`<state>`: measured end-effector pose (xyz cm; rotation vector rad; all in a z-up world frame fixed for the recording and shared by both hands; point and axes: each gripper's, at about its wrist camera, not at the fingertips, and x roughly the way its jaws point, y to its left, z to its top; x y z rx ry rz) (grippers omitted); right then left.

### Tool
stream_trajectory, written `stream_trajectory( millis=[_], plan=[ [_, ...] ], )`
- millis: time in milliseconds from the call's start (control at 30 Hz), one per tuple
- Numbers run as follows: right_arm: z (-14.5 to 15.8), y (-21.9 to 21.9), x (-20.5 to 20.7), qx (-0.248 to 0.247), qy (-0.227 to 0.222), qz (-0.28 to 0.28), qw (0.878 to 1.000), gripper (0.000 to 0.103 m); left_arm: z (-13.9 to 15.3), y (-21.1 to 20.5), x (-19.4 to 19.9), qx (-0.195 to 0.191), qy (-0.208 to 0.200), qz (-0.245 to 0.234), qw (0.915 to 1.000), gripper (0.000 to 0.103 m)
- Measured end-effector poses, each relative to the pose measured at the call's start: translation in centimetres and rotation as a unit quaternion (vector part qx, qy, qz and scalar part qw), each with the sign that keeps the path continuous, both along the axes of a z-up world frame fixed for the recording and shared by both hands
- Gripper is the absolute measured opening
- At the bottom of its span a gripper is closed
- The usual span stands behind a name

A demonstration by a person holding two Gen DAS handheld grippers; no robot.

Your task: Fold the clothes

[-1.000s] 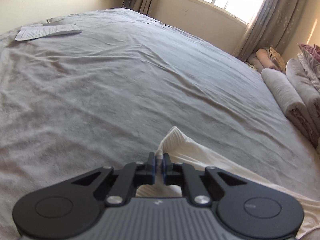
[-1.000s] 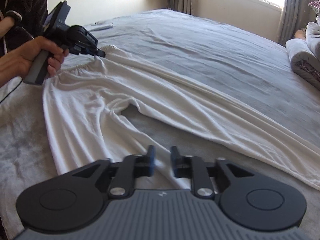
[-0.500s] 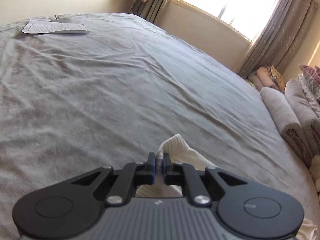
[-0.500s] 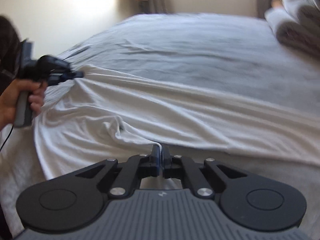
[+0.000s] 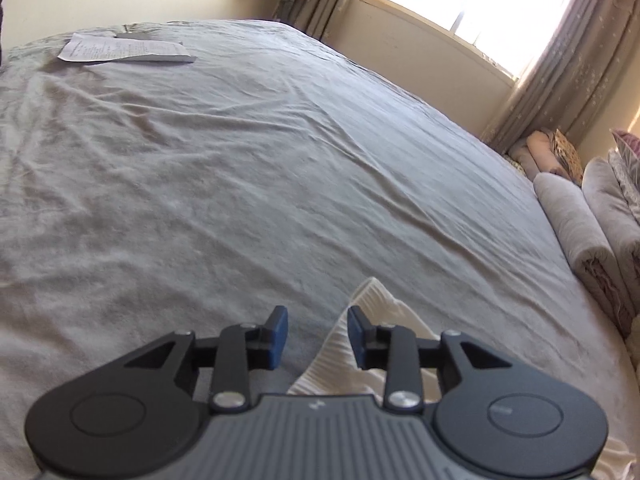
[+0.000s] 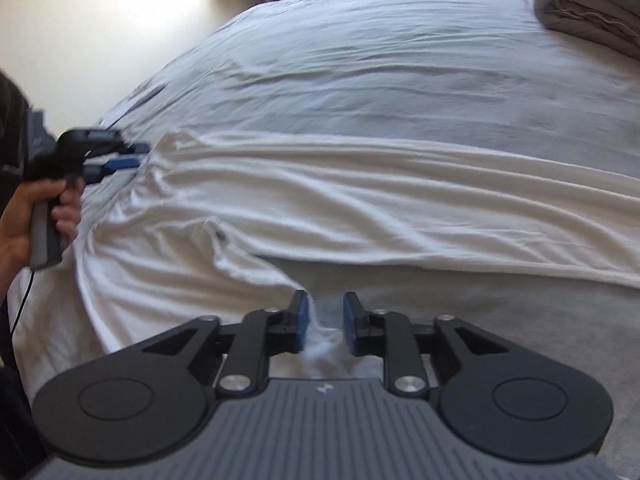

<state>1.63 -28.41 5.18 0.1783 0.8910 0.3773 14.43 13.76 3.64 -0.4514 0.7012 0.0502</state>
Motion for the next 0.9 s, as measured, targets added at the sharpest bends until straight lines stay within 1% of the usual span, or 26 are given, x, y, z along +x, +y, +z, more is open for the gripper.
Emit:
stream_trajectory(
  millis=[33,167,300,367,433,500,567,633,667,767,900],
  plan=[
    [0.1,-0.2,0.0,0.0,-0.002,-0.004,1.0,0.035,0.2,0.2,-0.1,-0.005,-0.002,0.003,1.0,0.035],
    [0.5,-0.1,-0.4,-0.016,-0.007,0.002,1.0,0.035,0.6,0.4,-0.5,-0.003,0.004,0.001,1.0,0.036],
    [1.1,-1.4,-0.8,-0.022,-0.014,-0.012,1.0,0.036,0.8,0.4,-1.2,-0.001,0.006,-0.016,0.9998,0.036],
    [1.6,-3.3,-0.7,-0.01,-0.011,-0.047,0.999,0.037,0.8,0.2,-1.5,0.004,0.009,-0.023,0.9997,0.036],
    [1.8,-5.7,-0.4,0.012,-0.004,-0.096,0.995,0.04,0.6,0.0,-1.7,0.003,0.014,-0.032,0.9994,0.036],
    [1.8,-8.7,-0.3,0.041,0.006,-0.152,0.987,0.041,0.4,-0.3,-1.7,0.003,0.022,-0.04,0.999,0.036],
    [1.3,-11.8,-0.3,0.072,0.021,-0.212,0.974,0.041,0.2,-0.8,-1.8,0.005,0.028,-0.048,0.9985,0.036],
    [0.6,-13.7,-0.4,0.094,0.037,-0.256,0.961,0.041,0.1,-1.3,-2.0,0.006,0.034,-0.055,0.9979,0.036],
    [0.2,-14.5,-0.4,0.103,0.043,-0.272,0.956,0.041,0.1,-1.6,-2.0,0.006,0.034,-0.058,0.9977,0.036],
    [-0.4,-15.4,-0.1,0.115,0.042,-0.304,0.945,0.041,0.3,-2.8,-2.2,0.004,0.032,-0.066,0.9973,0.036],
    [-1.3,-16.6,0.3,0.125,0.038,-0.343,0.93,0.041,0.7,-4.6,-2.8,-0.01,0.03,-0.085,0.9959,0.036]
  ],
)
